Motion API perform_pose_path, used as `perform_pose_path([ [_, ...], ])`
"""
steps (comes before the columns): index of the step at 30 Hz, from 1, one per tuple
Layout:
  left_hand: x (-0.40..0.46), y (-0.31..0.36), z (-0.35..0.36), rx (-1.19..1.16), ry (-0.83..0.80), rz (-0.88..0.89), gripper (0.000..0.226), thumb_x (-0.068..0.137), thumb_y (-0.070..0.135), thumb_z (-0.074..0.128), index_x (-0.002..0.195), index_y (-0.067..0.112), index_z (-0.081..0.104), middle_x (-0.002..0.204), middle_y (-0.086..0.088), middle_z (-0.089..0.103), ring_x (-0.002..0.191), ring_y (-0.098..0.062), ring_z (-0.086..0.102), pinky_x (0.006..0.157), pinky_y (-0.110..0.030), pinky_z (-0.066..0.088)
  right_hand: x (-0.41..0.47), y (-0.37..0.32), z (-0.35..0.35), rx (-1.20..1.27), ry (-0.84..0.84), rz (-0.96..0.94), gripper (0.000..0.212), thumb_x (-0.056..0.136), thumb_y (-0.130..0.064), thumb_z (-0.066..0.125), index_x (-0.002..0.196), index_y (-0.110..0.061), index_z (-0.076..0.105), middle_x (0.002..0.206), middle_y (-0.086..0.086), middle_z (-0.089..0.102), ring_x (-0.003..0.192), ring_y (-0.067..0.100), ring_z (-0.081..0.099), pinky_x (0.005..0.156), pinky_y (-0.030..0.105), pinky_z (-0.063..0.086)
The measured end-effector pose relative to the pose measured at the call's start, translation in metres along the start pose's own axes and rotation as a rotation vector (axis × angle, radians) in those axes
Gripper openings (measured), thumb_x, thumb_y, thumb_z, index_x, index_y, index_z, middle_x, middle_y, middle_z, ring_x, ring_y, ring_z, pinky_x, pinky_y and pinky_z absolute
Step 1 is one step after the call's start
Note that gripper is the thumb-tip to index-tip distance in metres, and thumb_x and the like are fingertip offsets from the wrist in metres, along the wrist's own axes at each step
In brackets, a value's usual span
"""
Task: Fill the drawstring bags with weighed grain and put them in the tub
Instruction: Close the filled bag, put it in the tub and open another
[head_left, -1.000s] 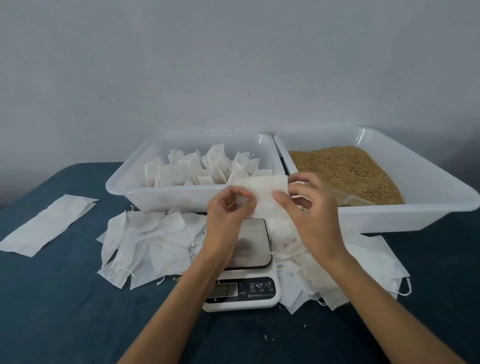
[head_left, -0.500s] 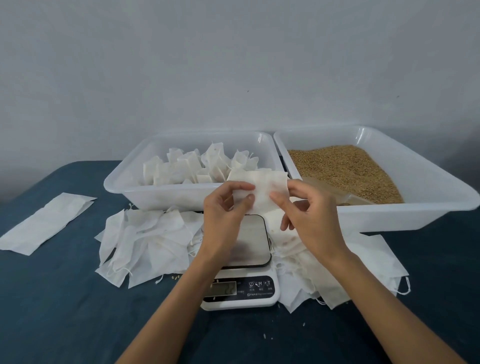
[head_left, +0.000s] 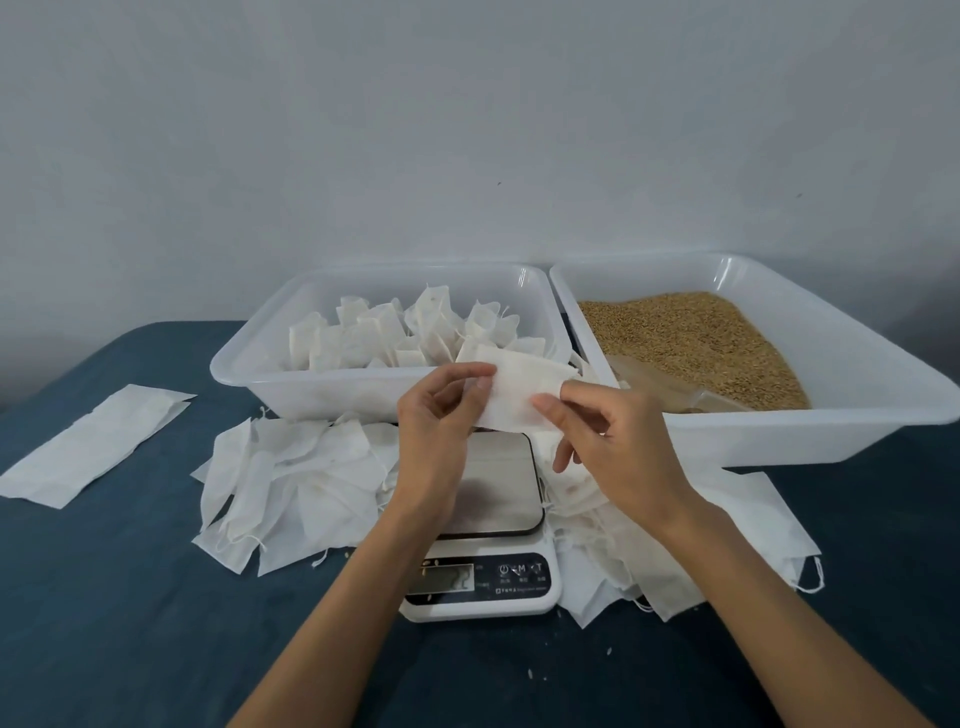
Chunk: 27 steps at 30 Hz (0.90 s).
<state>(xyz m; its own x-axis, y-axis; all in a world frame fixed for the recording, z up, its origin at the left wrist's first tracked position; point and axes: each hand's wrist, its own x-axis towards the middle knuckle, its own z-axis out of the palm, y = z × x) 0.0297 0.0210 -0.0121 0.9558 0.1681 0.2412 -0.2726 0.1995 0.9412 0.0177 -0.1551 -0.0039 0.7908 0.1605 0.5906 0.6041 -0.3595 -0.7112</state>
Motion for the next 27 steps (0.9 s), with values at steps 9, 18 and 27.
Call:
perform_pose_path([
  [9, 0.001, 0.006, -0.005, 0.334, 0.070, 0.242, 0.018, 0.100, 0.012, 0.069, 0.115, 0.023, 0.073, 0.117, 0.008, 0.070, 0.097, -0.004, 0.065, 0.084, -0.025, 0.052, 0.001, 0.006, -0.006, -0.010, 0.001, -0.016, 0.039, 0.102, -0.037, 0.059, 0.074, -0.009, 0.060, 0.052, 0.008, 0.051, 0.049, 0.008, 0.068, 0.046, 0.038, 0.044],
  [18, -0.017, 0.000, 0.010, 0.564, -0.302, 0.288, 0.059, 0.087, 0.016, 0.081, 0.139, 0.031, 0.057, 0.129, 0.019, 0.067, 0.121, 0.002, 0.059, 0.102, -0.016, 0.041, 0.024, -0.032, -0.024, -0.013, -0.282, 0.043, 0.034, 0.095, -0.051, 0.063, 0.084, -0.020, 0.075, 0.059, -0.002, 0.067, 0.041, 0.018, 0.064, 0.046, 0.023, 0.044],
  [27, 0.006, -0.011, -0.008, 0.219, -0.205, 0.106, 0.019, 0.079, 0.040, 0.082, 0.092, 0.033, 0.069, 0.087, 0.014, 0.071, 0.083, -0.007, 0.066, 0.076, -0.026, 0.051, 0.087, 0.046, -0.131, -0.623, -0.331, 0.520, 0.031, 0.089, -0.026, 0.076, 0.119, -0.022, 0.069, 0.111, -0.003, 0.072, 0.080, 0.015, 0.070, 0.062, 0.025, 0.057],
])
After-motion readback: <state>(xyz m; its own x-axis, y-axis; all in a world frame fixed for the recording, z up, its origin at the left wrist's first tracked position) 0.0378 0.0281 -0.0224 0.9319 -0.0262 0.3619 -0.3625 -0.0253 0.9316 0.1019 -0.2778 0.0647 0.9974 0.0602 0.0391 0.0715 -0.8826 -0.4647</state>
